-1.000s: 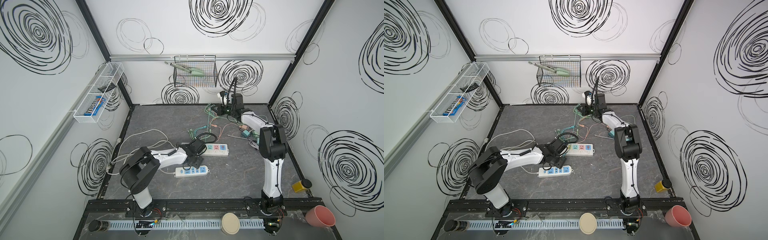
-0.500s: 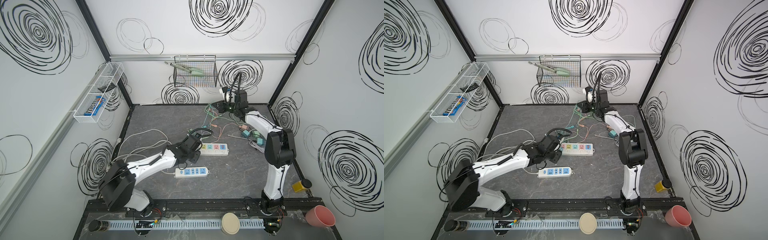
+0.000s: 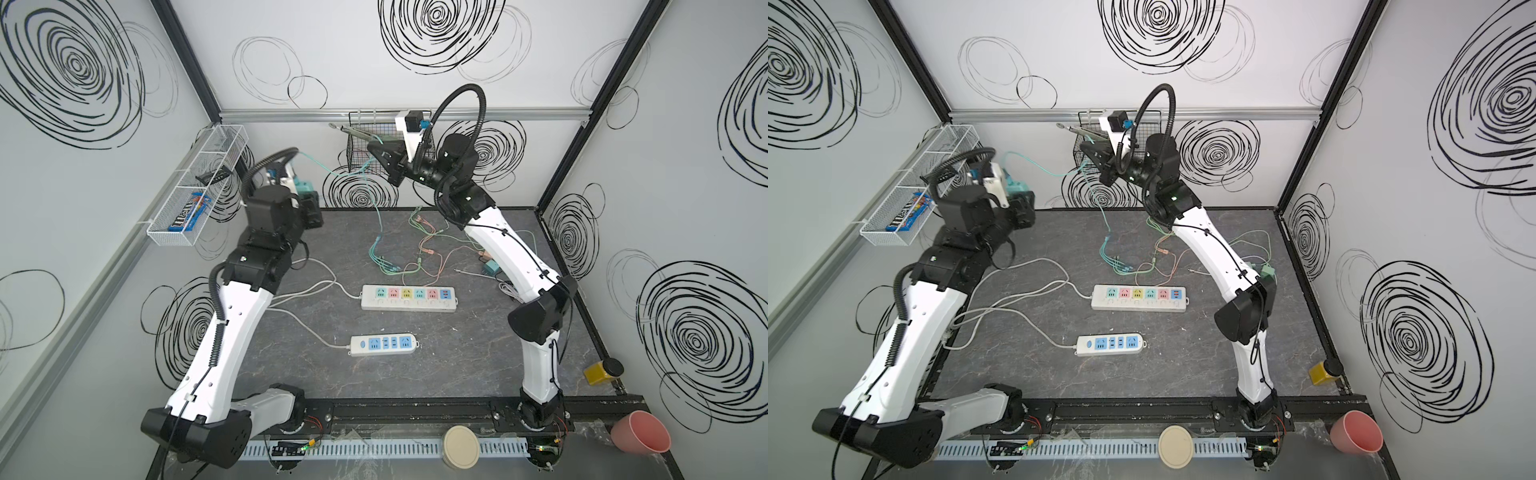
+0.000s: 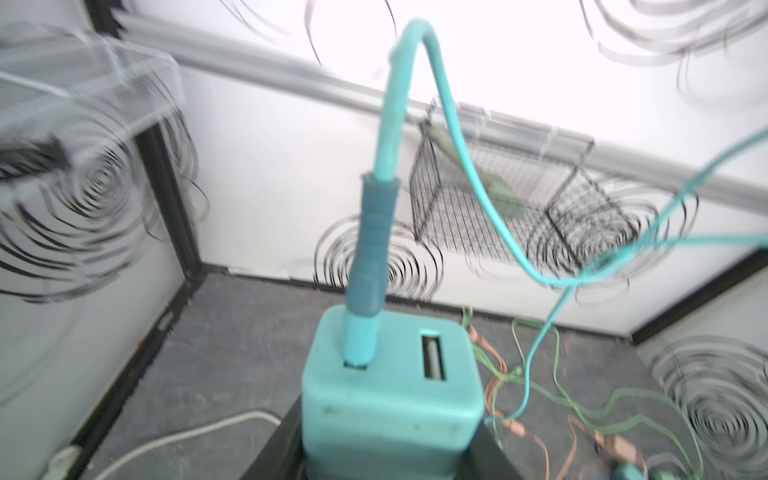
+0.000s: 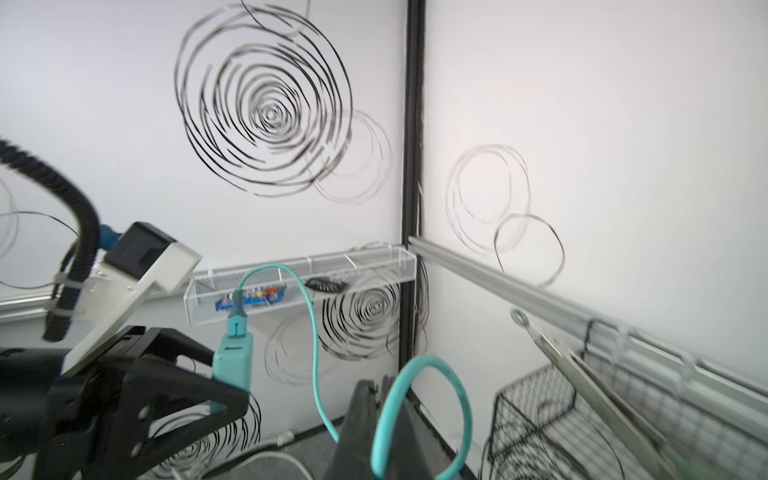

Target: Insert the plug

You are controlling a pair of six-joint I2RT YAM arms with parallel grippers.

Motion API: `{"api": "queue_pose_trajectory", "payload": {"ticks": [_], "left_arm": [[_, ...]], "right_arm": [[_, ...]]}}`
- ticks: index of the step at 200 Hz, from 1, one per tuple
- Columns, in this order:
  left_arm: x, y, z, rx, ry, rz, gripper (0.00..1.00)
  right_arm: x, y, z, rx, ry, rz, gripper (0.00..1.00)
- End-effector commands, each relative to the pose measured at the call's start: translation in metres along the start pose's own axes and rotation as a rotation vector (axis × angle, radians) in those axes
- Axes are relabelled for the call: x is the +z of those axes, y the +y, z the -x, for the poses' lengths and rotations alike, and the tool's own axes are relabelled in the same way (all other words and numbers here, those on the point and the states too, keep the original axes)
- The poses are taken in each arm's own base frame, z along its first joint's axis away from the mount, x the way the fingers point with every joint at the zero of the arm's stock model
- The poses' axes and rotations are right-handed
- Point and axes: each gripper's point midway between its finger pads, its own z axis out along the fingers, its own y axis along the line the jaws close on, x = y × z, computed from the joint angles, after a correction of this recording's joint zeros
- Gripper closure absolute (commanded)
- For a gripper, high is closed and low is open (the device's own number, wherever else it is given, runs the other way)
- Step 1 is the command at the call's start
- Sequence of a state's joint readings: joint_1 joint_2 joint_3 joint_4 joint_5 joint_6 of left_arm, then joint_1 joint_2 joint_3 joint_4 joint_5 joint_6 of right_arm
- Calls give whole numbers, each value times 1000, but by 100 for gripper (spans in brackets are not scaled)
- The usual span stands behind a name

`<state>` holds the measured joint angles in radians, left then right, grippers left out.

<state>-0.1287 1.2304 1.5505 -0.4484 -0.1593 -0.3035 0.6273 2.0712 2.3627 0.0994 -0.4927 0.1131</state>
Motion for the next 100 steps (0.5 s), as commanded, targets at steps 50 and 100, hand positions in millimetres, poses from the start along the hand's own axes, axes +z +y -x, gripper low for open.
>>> {"api": "queue_pose_trajectory", "payload": {"ticks": [50, 100], "left_arm": [[-11, 67, 89, -45, -140, 103, 100], [40, 107, -73, -85, 225, 208, 100]], "right_arm": [[45, 33, -24, -10, -90, 76, 93], [40, -14, -207, 116, 339, -31, 83]]}}
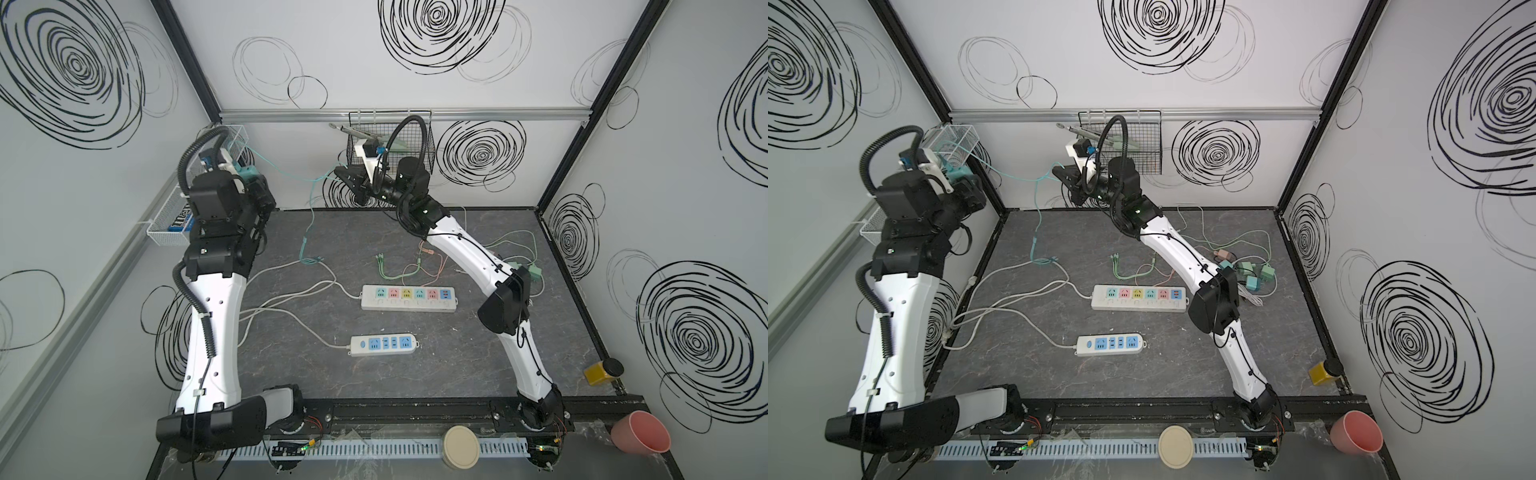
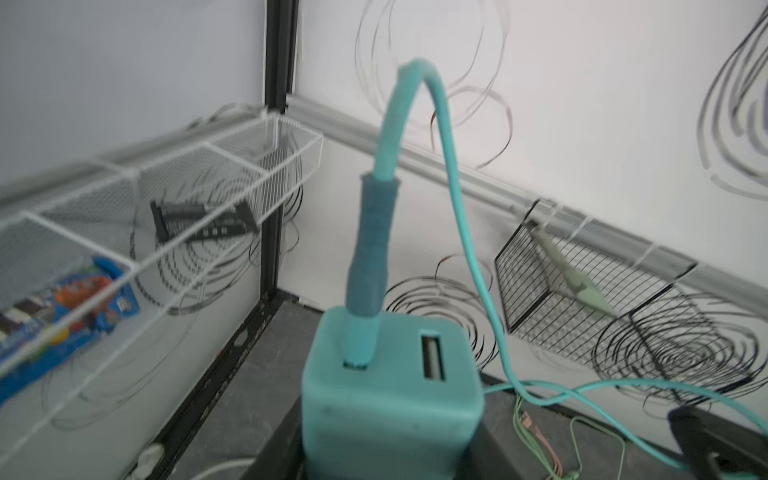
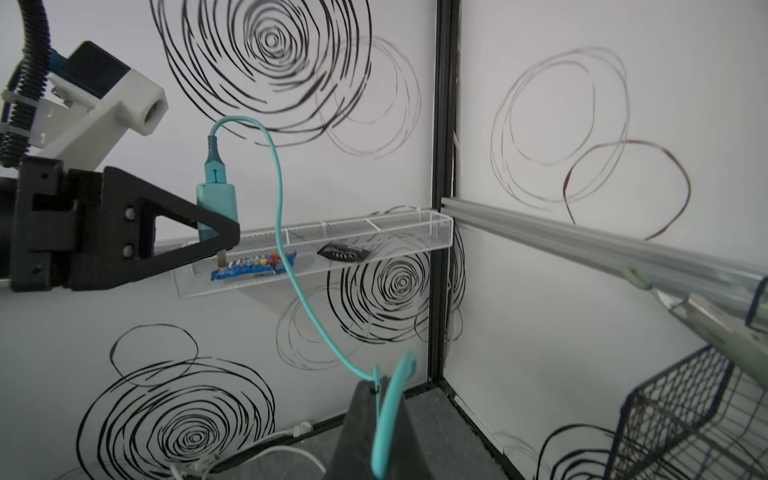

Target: Insert the plug

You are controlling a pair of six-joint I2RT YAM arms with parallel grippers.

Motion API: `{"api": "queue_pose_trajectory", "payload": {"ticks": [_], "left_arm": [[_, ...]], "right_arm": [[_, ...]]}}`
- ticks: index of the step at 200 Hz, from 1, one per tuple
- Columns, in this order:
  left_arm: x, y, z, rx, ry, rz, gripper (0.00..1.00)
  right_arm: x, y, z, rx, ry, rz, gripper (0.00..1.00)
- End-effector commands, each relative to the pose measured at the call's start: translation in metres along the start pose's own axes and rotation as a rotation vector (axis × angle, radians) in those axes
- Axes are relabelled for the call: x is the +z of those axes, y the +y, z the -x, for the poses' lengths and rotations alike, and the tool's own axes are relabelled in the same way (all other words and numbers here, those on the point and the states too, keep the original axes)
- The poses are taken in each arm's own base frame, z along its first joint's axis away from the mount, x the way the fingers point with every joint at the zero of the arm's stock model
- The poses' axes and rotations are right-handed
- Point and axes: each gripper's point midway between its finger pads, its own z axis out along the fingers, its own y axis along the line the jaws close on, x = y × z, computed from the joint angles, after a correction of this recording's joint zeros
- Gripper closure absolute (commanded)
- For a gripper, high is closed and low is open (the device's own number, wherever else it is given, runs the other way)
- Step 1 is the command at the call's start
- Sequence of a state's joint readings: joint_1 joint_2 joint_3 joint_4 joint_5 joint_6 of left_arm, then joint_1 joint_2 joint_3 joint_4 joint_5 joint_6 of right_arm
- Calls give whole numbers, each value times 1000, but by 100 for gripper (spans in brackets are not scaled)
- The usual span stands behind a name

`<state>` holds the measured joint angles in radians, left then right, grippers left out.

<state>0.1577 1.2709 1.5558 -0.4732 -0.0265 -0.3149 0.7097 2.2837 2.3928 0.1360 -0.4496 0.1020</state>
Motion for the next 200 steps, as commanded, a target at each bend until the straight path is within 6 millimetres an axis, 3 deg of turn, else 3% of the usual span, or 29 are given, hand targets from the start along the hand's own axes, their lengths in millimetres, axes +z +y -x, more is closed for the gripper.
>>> {"api": "queue_pose_trajectory", "payload": {"ticks": [1, 16, 28, 42, 51, 90, 127, 152, 179, 200], "left_arm": [[30, 19, -82, 6, 213, 59, 100], [38, 21, -124, 38, 323, 91, 100], [39, 17, -153, 84, 389, 110, 100], [40, 12, -181, 134, 441, 121, 100], [41, 8, -197, 152, 472, 111, 100], [40, -17, -236, 229, 546, 40, 100], [34, -48, -257, 322, 565, -3, 100], [29, -75, -272, 314, 567, -68, 100], [24, -107, -293, 273, 556, -190, 100], [18, -132, -302, 339, 518, -268, 100]], "right_arm": [[-3, -32, -86, 55, 225, -61, 82], [-16, -36, -128, 95, 376, -72, 48], [-34, -39, -155, 122, 481, -99, 27], [-61, -40, -170, 149, 546, -133, 14], [-81, -42, -175, 177, 559, -153, 0], [-167, -62, -154, 424, 475, -249, 2], [-234, -67, -161, 540, 507, -357, 3], [-263, -51, -172, 599, 534, -385, 3], [-279, -24, -172, 660, 507, -339, 3], [-290, -16, -175, 672, 518, -351, 3]]}}
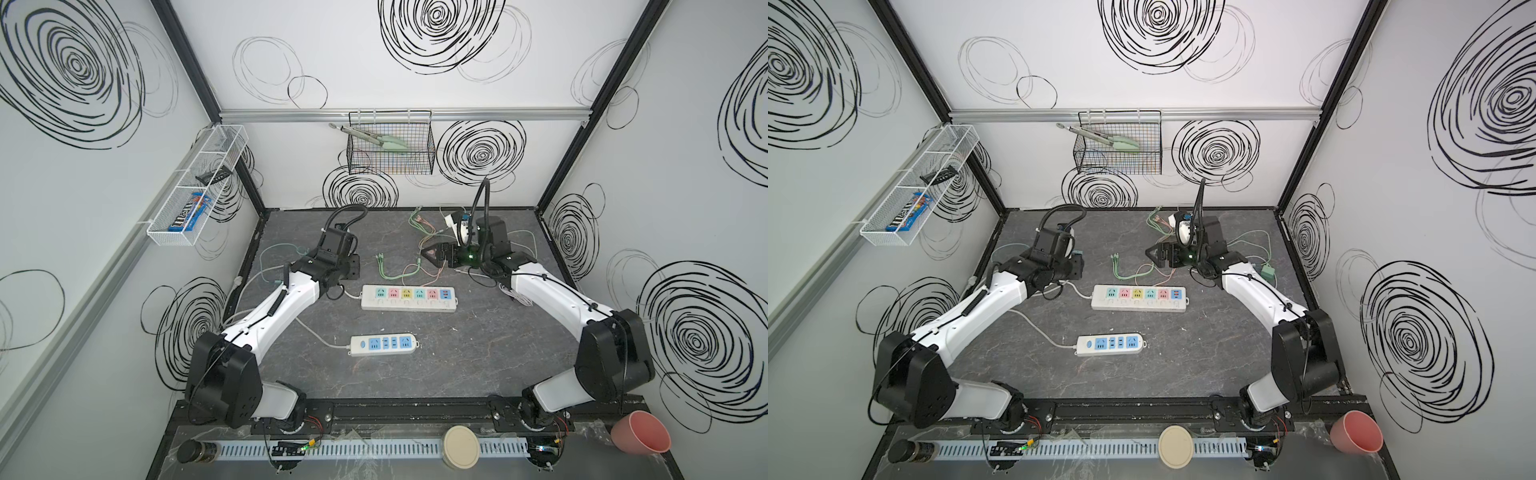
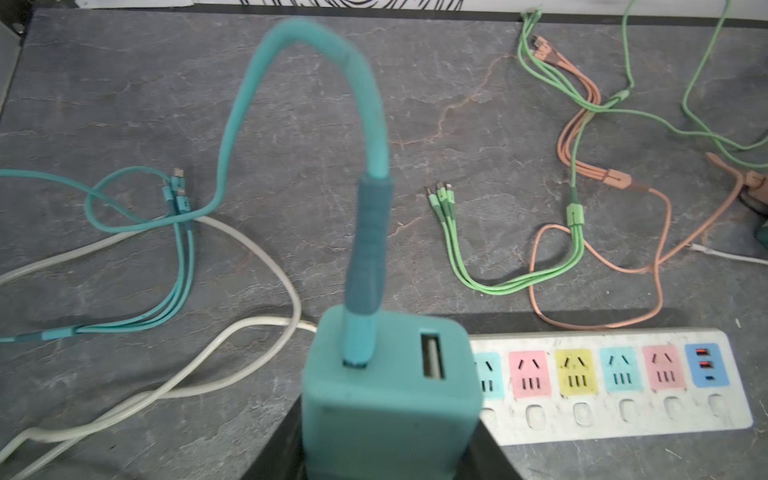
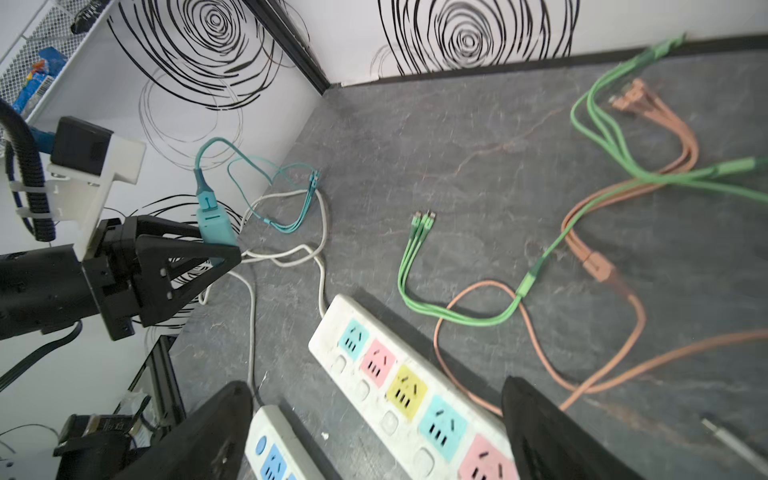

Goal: Insert the plug
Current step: 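Pass the teal charger from the left gripper into the right gripper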

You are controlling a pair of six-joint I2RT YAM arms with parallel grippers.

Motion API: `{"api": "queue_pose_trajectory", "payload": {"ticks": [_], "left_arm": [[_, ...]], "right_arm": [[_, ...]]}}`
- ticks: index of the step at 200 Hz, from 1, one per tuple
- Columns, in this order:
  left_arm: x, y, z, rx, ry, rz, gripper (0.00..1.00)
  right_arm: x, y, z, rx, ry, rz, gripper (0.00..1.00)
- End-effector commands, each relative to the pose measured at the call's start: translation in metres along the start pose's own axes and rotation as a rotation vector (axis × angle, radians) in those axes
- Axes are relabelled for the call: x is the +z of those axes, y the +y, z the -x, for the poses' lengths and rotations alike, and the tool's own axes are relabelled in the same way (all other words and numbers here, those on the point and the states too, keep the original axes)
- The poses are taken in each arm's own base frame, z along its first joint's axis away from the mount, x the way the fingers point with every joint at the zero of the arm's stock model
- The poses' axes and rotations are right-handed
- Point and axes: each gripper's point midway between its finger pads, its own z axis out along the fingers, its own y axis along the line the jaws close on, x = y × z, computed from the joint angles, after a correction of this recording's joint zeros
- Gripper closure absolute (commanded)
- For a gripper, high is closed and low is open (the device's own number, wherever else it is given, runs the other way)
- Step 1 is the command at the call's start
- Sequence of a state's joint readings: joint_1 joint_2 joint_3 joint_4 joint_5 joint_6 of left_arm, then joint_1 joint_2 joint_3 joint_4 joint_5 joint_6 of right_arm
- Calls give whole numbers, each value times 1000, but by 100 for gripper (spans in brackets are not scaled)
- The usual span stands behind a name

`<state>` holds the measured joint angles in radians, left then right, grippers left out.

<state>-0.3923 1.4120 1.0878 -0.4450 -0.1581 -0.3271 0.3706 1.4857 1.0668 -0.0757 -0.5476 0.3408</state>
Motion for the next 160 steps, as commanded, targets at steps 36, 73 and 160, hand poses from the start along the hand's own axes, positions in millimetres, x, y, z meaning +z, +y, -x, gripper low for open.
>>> {"api": "queue_pose_trajectory", "payload": {"ticks": [36, 73, 160], "left_arm": [[-1, -71, 15, 172, -198, -217, 100], [-15, -105, 8, 371, -258, -308, 100], [-18, -148, 0, 831, -430, -260, 100]], "right_arm": [[-19, 7, -17, 66, -1, -4, 1], [-29, 15, -19, 77, -8, 6, 1], [-48, 56, -28, 39, 39, 176, 17]]}}
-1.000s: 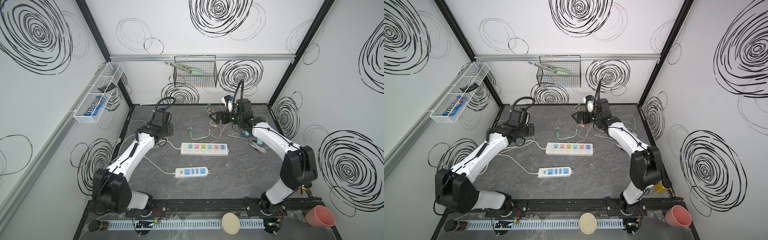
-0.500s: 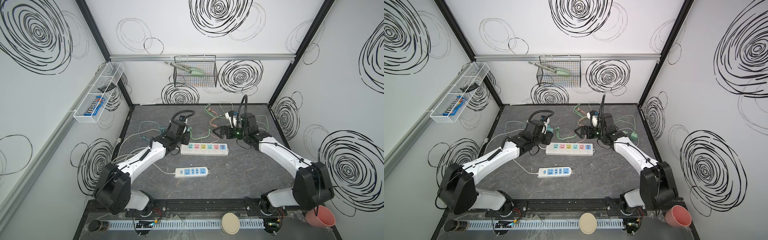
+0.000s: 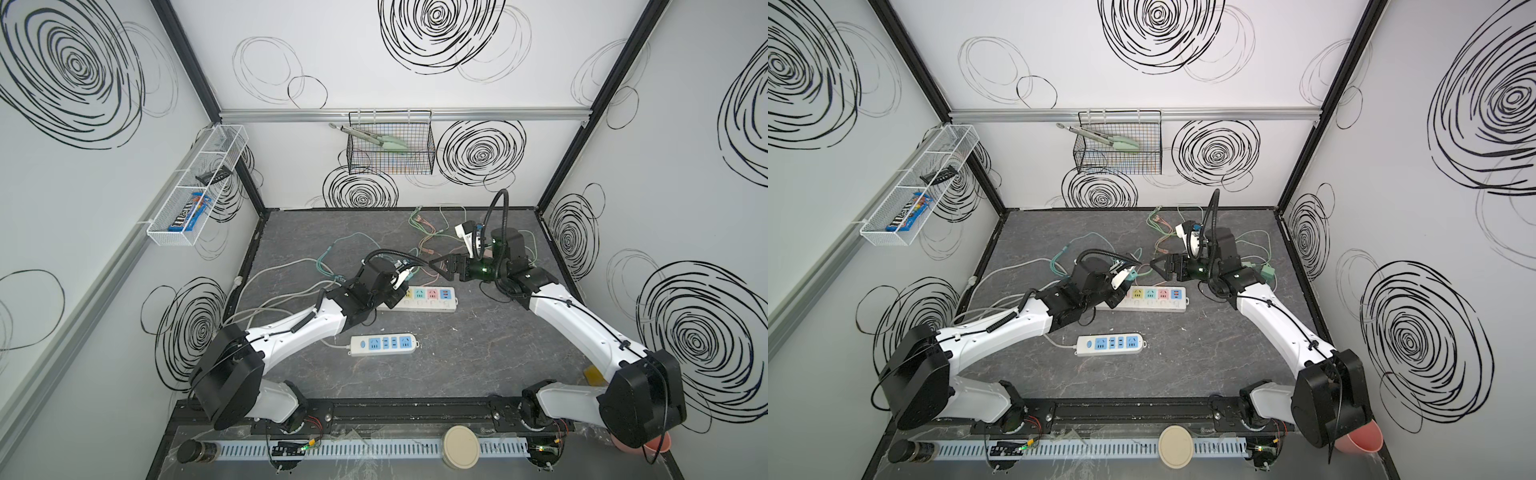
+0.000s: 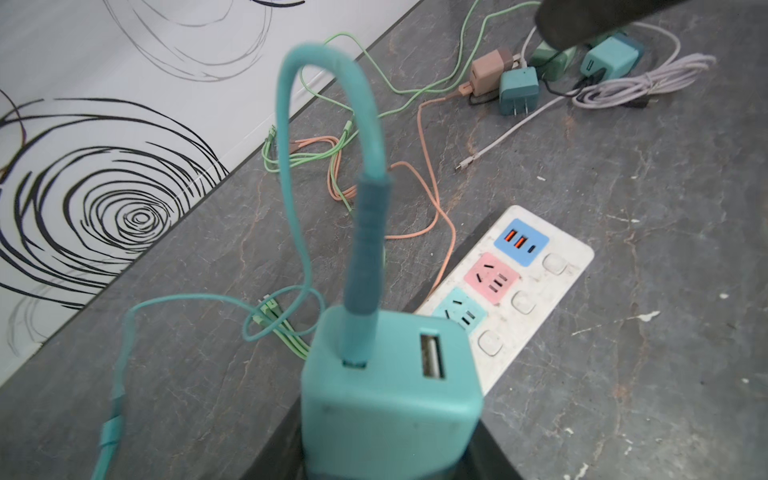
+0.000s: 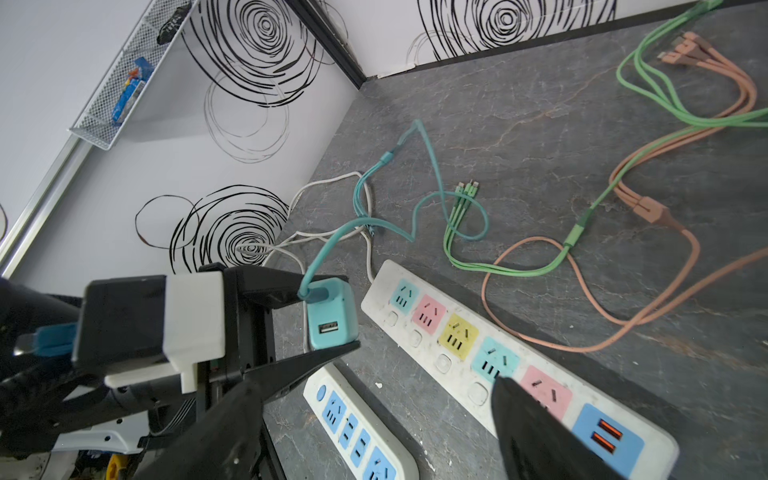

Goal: Insert the plug
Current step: 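Pass the teal charger from the left gripper into the right gripper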

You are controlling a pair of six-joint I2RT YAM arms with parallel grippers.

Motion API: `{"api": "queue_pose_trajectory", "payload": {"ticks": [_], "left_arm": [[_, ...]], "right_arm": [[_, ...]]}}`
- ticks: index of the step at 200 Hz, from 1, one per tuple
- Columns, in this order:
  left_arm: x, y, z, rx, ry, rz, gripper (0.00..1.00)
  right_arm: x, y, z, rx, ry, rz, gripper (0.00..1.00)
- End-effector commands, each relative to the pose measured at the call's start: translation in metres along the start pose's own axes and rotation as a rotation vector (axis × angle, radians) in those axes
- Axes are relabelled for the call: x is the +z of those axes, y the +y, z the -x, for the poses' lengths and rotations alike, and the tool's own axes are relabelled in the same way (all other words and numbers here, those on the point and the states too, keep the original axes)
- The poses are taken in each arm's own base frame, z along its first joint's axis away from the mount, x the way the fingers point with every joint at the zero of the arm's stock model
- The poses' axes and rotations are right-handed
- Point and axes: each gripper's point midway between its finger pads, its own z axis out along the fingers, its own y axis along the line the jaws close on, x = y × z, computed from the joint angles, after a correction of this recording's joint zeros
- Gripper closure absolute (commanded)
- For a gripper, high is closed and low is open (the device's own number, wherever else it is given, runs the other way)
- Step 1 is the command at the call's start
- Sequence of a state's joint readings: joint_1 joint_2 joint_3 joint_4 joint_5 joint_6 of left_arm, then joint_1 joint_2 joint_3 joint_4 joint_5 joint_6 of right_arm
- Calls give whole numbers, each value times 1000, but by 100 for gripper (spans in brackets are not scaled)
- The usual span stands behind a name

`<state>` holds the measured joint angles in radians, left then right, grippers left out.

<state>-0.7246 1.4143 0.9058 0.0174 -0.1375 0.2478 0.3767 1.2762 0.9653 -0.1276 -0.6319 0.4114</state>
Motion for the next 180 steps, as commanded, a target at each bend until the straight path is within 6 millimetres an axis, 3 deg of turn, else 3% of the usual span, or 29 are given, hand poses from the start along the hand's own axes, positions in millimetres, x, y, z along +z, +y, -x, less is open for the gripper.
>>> {"api": "queue_pose_trajectory", "payload": {"ticks": [1, 33, 67, 87, 116, 180], "left_arm": [[1, 15, 25, 114, -98, 54, 100], [-6, 10, 35, 181, -182, 11, 100], [-6, 1, 28, 288, -156, -12, 100], [-6, -1, 27, 303, -154, -10, 100], [-13, -5, 34, 296, -210, -22, 100], [-16, -11, 35, 312, -223, -36, 100]], "right_arm": [[-2, 15, -12, 6, 52, 78, 17], [3, 16, -28, 12, 135, 120, 20], [14, 31, -32, -75, 166, 172, 24], [27, 37, -32, -110, 167, 182, 28], [44, 31, -31, -110, 170, 162, 36], [60, 35, -26, -106, 165, 194, 44]]}}
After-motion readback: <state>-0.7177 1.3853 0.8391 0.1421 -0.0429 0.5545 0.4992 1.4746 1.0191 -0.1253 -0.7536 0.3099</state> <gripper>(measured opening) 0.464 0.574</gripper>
